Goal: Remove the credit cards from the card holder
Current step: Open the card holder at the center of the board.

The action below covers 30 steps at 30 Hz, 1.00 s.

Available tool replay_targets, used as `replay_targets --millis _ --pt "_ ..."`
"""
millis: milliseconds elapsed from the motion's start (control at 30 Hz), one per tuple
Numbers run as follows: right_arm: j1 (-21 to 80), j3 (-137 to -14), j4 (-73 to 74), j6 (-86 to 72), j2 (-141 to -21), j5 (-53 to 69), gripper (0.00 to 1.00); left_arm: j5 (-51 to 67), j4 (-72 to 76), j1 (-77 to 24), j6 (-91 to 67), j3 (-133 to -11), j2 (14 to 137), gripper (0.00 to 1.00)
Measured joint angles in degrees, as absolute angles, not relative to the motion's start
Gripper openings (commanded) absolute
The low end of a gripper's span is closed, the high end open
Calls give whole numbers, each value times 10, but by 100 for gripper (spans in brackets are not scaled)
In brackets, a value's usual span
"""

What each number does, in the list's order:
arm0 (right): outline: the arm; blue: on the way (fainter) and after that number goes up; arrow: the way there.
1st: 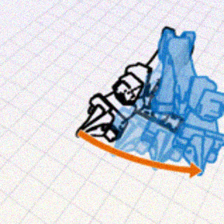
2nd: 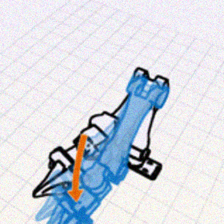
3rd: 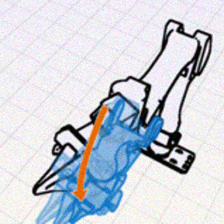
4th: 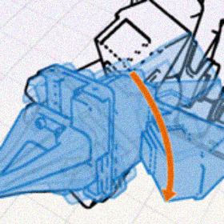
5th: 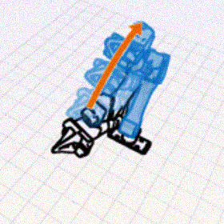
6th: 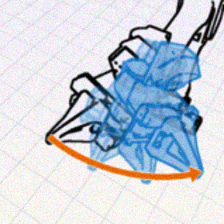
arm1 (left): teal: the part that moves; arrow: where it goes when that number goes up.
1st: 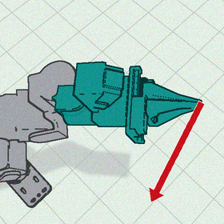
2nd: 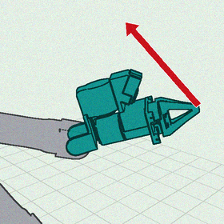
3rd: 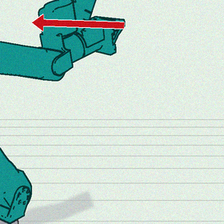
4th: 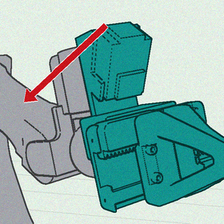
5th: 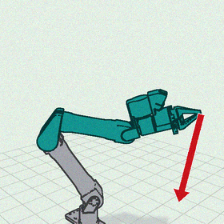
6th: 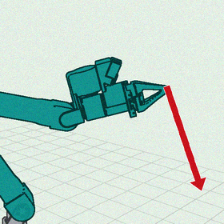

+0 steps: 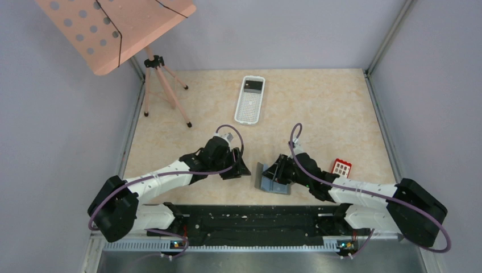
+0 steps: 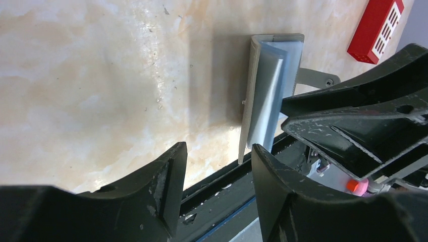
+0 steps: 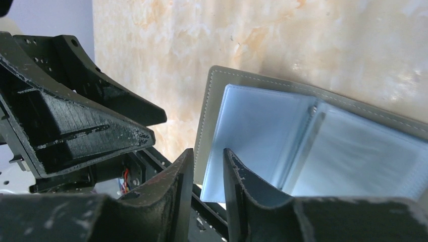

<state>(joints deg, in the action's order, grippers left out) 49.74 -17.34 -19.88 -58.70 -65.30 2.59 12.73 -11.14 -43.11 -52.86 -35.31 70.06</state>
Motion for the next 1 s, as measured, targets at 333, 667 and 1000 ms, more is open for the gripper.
replay_targets --millis 333,667,1000 --pt "498 -174 -69 -580 -532 -32 38 174 -102 -431 -487 -390 763 56" --pt "498 -173 -95 -581 -588 -22 46 205 -73 -431 -478 -391 792 45" --pt "498 -173 -229 -567 -679 25 31 172 -82 -414 -481 -381 770 46"
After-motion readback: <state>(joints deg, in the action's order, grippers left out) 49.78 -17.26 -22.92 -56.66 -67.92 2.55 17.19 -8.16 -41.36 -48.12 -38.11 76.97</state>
